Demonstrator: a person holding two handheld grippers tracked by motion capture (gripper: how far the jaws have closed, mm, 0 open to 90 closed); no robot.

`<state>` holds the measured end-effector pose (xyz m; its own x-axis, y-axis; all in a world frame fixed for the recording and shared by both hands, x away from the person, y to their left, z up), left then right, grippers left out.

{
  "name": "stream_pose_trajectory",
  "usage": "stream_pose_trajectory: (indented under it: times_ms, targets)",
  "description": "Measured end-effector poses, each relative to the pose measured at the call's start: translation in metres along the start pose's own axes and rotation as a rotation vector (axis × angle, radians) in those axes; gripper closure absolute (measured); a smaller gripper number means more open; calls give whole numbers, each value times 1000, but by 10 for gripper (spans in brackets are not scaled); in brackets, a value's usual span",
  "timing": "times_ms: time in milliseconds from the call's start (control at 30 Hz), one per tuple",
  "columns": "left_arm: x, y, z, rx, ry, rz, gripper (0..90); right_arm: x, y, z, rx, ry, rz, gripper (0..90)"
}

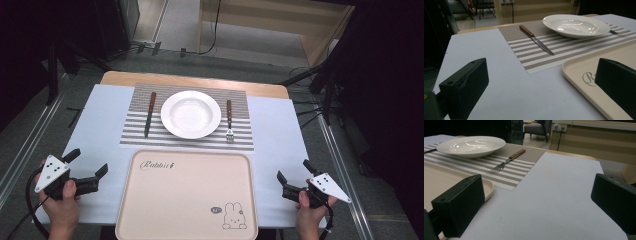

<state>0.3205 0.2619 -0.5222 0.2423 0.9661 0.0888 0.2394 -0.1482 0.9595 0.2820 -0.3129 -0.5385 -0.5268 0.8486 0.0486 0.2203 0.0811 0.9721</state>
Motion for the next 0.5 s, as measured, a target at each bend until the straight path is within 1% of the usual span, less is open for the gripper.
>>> stream_pose_trajectory:
  times_ms: [33, 100, 167, 300, 367, 400, 433, 467, 500]
  targets:
    - [0, 1, 0, -3, 2, 6, 0, 0, 0, 1, 0, 1, 4, 0]
    - [-2, 3, -1, -6, 0, 4, 0, -1, -1, 2, 2, -1, 1, 0]
    - [-4, 4, 0, -2, 6, 8, 0, 0, -1, 2, -1, 4, 2, 0]
    - [-12, 7, 0, 2, -2, 21, 0, 0, -2, 2, -1, 9, 4, 0]
    - [-16, 11, -1, -2, -12, 7, 0, 0, -2, 2, -4, 10, 5, 0]
    - [-18, 13, -1, 3, -19, -12, 0, 0, -2, 2, -5, 12, 5, 0]
    - [-20, 16, -1, 14, -37, -48, 0, 1, -2, 3, -5, 14, 7, 0]
    - [-23, 19, -2, 15, -51, -69, 0, 1, -3, 3, -2, 14, 10, 0]
    - [-25, 22, -3, 15, -57, -73, 0, 1, -3, 4, -2, 14, 7, 0]
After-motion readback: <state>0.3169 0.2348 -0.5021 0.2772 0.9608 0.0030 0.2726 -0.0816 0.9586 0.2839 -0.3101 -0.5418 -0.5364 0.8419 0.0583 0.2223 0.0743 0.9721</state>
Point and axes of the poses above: each handheld gripper's, and its own axes: z roughly forward along the jaws, y roughly out of its top, x roughly to its left, the point moved 10 cm from there along z, roughly forward along the jaws, and after that the axes turned 15 degrees about y, right-handed, at the moved point
